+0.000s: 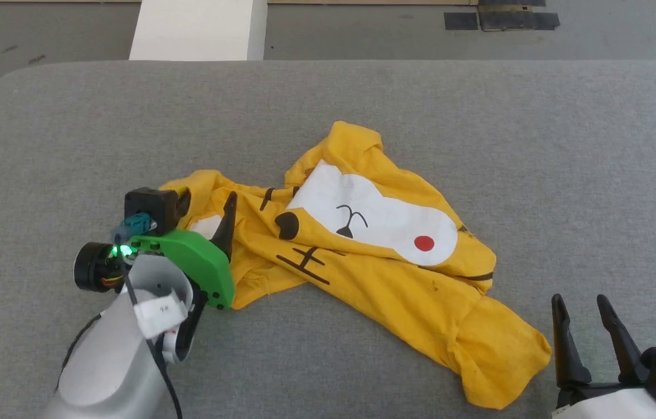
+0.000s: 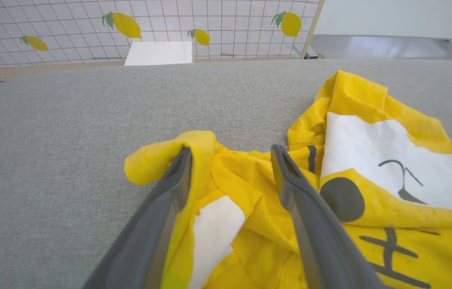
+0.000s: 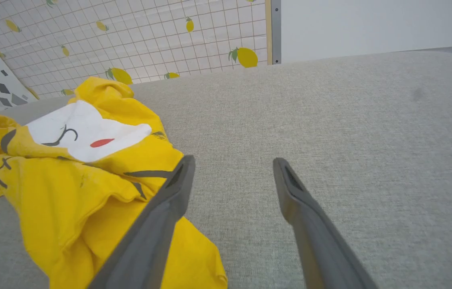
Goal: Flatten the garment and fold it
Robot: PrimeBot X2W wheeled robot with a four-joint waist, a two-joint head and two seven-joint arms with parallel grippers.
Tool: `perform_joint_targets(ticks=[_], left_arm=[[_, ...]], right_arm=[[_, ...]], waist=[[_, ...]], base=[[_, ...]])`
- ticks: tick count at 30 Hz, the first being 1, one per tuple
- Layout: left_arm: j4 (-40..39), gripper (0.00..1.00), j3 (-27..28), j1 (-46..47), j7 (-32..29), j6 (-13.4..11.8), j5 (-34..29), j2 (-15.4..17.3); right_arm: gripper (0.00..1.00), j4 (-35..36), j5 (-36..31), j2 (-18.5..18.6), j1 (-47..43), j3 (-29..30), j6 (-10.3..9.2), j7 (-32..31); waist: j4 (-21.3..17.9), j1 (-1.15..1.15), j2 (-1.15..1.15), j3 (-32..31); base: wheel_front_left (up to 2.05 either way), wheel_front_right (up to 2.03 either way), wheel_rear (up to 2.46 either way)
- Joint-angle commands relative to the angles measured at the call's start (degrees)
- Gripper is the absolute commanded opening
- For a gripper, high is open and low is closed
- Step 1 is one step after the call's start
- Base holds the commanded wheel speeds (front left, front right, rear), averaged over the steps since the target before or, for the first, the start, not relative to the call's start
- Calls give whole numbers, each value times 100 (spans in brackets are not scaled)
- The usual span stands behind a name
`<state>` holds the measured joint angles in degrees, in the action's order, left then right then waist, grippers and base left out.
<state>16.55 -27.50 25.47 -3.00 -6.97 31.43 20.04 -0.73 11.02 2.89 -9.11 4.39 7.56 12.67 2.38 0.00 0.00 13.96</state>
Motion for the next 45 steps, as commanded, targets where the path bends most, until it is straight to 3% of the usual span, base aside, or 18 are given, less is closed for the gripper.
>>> perform_joint_targets(ticks=[1, 5, 13, 25, 26, 27, 28, 33, 37, 43, 45], left_arm=[[-162, 100, 53, -172, 149, -69, 74, -11], [-773, 100, 20, -623, 266, -144, 64, 90], [-1486, 100, -520, -1018, -704, 117, 45, 524], [223, 100, -1056, -419, -1311, 709, -29, 484], [385, 69, -1043, -380, -1286, 751, 16, 449], [490, 8, -1017, -356, -1255, 781, 73, 408], [606, 0, -1019, -331, -1253, 847, 123, 381], [691, 0, -961, -245, -1266, 1102, 394, 372], [213, 0, -702, -313, -1294, 1222, 910, 403], [-1519, 0, -695, -820, -1890, 1372, 1760, 805], [-2593, 0, -815, -1217, -2193, 1401, 2301, 943]], right_arm=[[100, 54, -35, -2, -5, 17, -8, -24], [100, 96, -63, -2, -47, 60, -8, -79], [100, 143, -63, -2, -4, 8, -8, -152], [100, 125, 3, -2, 85, -3, -8, -104], [100, 129, 15, -2, 86, -11, -8, -98], [100, 131, 23, -2, 82, -6, -8, -90], [100, 131, 34, -2, 76, 3, -8, -80], [100, 121, 51, -2, 49, 61, -8, -49], [100, 130, 64, -2, 52, 63, -8, -53], [100, 139, 60, -2, 48, 83, -8, -82], [100, 117, 54, -2, 66, 104, -8, -80]], waist=[[88, 0, 0, -69], [228, 0, 0, -118], [363, 0, 0, -74], [46, 0, 0, 27], [5, 0, 0, 34], [-12, 0, 0, 35], [-31, 0, 0, 34], [-13, 0, 0, 18], [68, 0, 0, -20], [178, 0, 0, -57], [226, 0, 0, -35]], base=[[0, 0, 0], [0, 0, 0], [0, 0, 0], [0, 0, 0], [0, 0, 0], [0, 0, 0], [0, 0, 0], [0, 0, 0], [0, 0, 0], [0, 0, 0], [0, 0, 0]])
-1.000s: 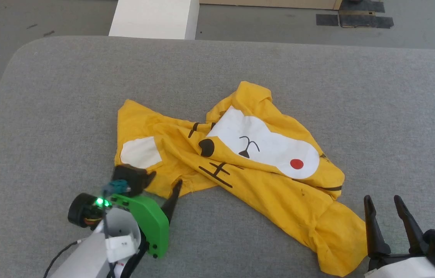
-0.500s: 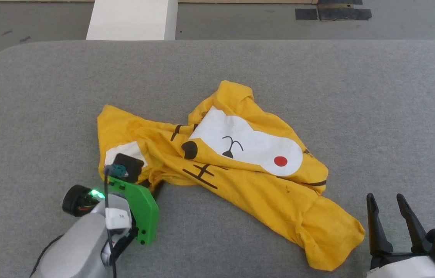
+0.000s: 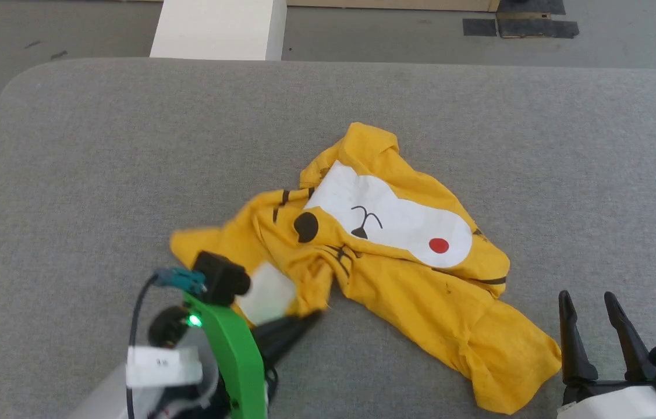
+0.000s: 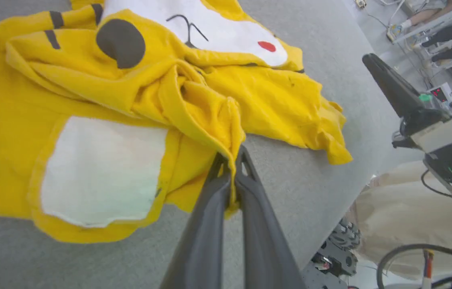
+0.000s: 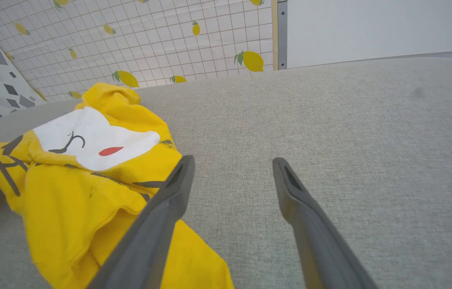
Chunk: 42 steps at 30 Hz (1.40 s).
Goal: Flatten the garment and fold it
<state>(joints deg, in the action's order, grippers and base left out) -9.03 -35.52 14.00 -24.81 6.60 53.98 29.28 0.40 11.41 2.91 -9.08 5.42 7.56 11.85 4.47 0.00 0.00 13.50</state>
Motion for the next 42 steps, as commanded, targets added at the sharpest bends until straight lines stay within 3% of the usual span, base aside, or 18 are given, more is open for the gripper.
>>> perform_joint_targets(ticks=[1, 5, 9, 10, 11, 12, 13, 19, 26, 34, 39, 42], left_arm=[[-273, 0, -56, -164, -84, 46, 125, 62], [-807, 0, -354, -493, -375, 2, 371, 49], [-374, 0, -626, -625, -456, -165, 458, -314], [-216, 10, -665, -607, -413, -201, 410, -418], [-9, 38, -699, -605, -343, -259, 400, -588], [149, 56, -713, -603, -283, -302, 409, -726], [301, 100, -758, -560, -215, -296, 350, -840], [467, 100, -375, -501, 461, -314, 397, -1159], [-11, 100, 757, -801, 1786, -578, 267, -949], [55, 100, 1643, -1247, 3669, -1152, -991, -741], [398, 100, 1742, -1554, 3955, -1454, -1918, -828], [525, 100, 1758, -1721, 3973, -1474, -2082, -1003]], right_arm=[[100, -3, 14, -3, 68, 0, -8, -1], [100, -24, 26, -3, 109, -42, -8, -16], [100, -32, 35, -3, 158, -75, -8, -18], [100, -38, 36, -3, 165, -82, -8, -18], [100, -48, 36, -3, 172, -87, -8, -18], [100, -57, 34, -3, 177, -91, -8, -18], [100, -68, 32, -3, 184, -101, -8, -23], [100, -86, 27, -3, 172, -78, -8, -47], [100, -98, 66, -3, 60, -45, -8, -30], [100, -112, 40, -3, -2, -48, -8, -68], [100, -33, -88, -3, -56, -121, -8, -176], [100, 67, -40, -3, -20, -267, -8, -278]], waist=[[27, 0, 0, 19], [69, 0, 0, 76], [93, 0, 0, 118], [95, 0, 0, 121], [97, 0, 0, 121], [96, 0, 0, 115], [87, 0, 0, 108], [48, 0, 0, 26], [51, 0, 0, -72], [183, 0, 0, -245], [303, 0, 0, -420], [361, 0, 0, -503]], base=[[0, 0, 0], [0, 0, 0], [0, 0, 0], [0, 0, 0], [0, 0, 0], [0, 0, 0], [0, 0, 0], [0, 0, 0], [0, 0, 0], [0, 0, 0], [0, 0, 0], [0, 0, 0]])
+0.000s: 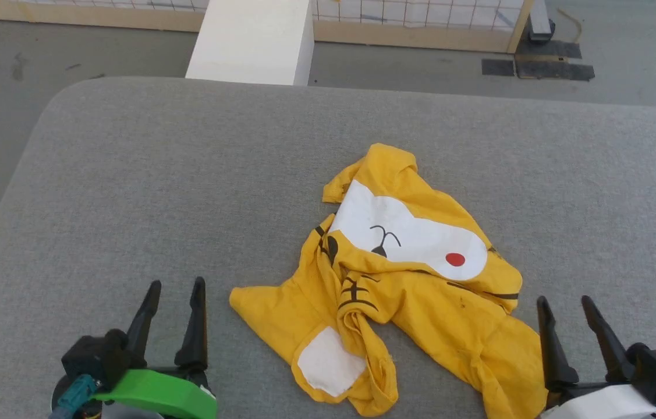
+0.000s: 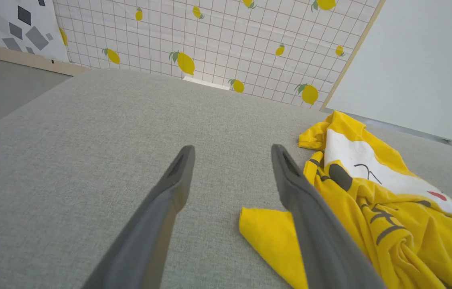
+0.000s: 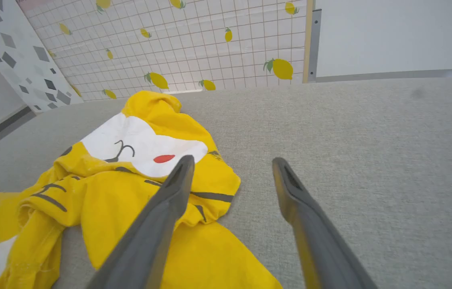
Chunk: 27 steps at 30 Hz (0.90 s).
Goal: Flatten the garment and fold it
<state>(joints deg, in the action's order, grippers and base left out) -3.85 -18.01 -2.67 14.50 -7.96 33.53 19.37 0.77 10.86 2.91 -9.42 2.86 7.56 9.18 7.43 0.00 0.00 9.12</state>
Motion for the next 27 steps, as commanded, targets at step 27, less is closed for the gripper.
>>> perform_joint_targets(ticks=[27], left_arm=[[502, 100, 509, -17, 50, 745, -353, -726]], right_arm=[[100, -498, -439, 698, 2041, -2484, -8, -4501]], waist=[[406, 0, 0, 215]], base=[[0, 0, 0]])
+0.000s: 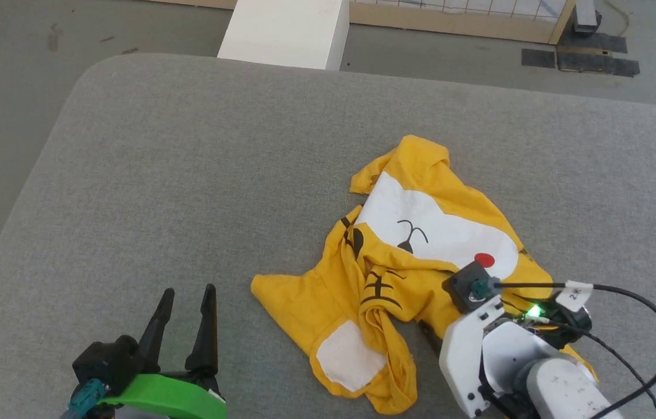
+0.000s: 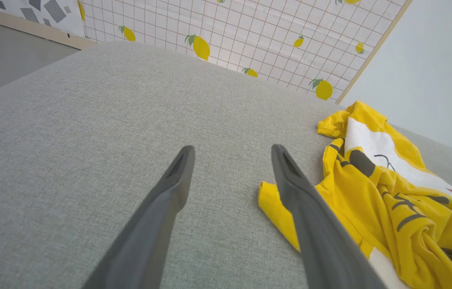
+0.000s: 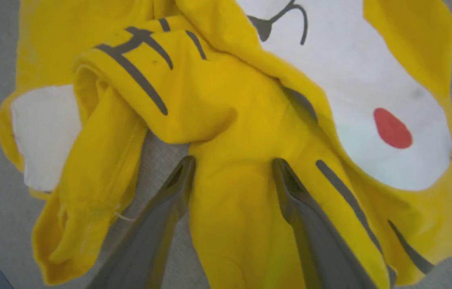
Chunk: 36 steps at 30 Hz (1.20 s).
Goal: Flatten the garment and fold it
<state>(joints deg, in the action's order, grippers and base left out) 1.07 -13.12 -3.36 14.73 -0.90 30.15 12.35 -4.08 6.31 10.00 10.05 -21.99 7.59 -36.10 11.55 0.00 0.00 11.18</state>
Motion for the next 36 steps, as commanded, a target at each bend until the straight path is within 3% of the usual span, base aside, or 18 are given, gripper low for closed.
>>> perform_joint_targets(ticks=[1, 3, 4, 5, 6, 12, 16, 24, 28, 32, 33, 34, 35, 36], left_arm=[[28, 100, 40, 70, 27, 54, -12, -34], [61, 100, 63, 101, 27, 83, -14, -45], [73, 100, 71, 115, 27, 94, -16, -49], [87, 100, 78, 129, 27, 108, -18, -51], [100, 100, 81, 140, 27, 120, -20, -52], [177, 100, 111, 143, 27, 171, -11, -60], [220, 100, 82, 103, 12, 199, 35, -53], [195, 100, 58, 28, -58, 194, 104, -20], [168, 100, 52, 26, -100, 198, 127, 17], [172, 100, 46, 51, -158, 215, 145, 76], [171, 100, 43, 59, -170, 216, 145, 86], [169, 100, 43, 66, -183, 211, 147, 97], [167, 100, 47, 68, -193, 204, 151, 103], [163, 100, 51, 66, -203, 194, 158, 110]], right_arm=[[100, -214, 24, -21, 150, -46, -10, 83], [100, -572, 16, -26, 260, -157, -10, 164], [78, -708, 22, -55, 307, -158, -10, 217], [29, -850, 23, -94, 366, -150, -10, 284], [0, -951, 15, -116, 414, -158, -10, 333], [0, -1014, 165, -338, 719, 258, -10, 709], [0, -247, 487, -171, 448, 854, -10, 395], [0, 1056, 718, 615, -1578, 1959, -10, -907], [0, 1425, 444, 537, -2404, 2551, -10, -974], [0, 1428, 250, 309, -2676, 2701, -10, -744], [11, 1392, 194, 291, -2667, 2694, -10, -654], [62, 1364, 140, 228, -2612, 2689, -10, -506], [100, 1345, 145, 137, -2553, 2691, -10, -401], [100, 1326, 190, 35, -2476, 2656, -10, -315]], waist=[[-12, 0, 0, 17], [-21, 0, 0, 27], [-24, 0, 0, 33], [-29, 0, 0, 40], [-33, 0, 0, 45], [-142, 0, 0, 46], [-275, 0, 0, -15], [-435, 0, 0, -8], [-499, 0, 0, 40], [-563, 0, 0, 66], [-572, 0, 0, 65], [-588, 0, 0, 58], [-602, 0, 0, 48], [-618, 0, 0, 31]], base=[[0, 0, 0], [0, 0, 0], [0, 0, 0], [0, 0, 0], [0, 0, 0], [0, 0, 0], [0, 0, 0], [0, 0, 0], [0, 0, 0], [0, 0, 0], [0, 0, 0], [0, 0, 0], [0, 0, 0], [0, 0, 0]])
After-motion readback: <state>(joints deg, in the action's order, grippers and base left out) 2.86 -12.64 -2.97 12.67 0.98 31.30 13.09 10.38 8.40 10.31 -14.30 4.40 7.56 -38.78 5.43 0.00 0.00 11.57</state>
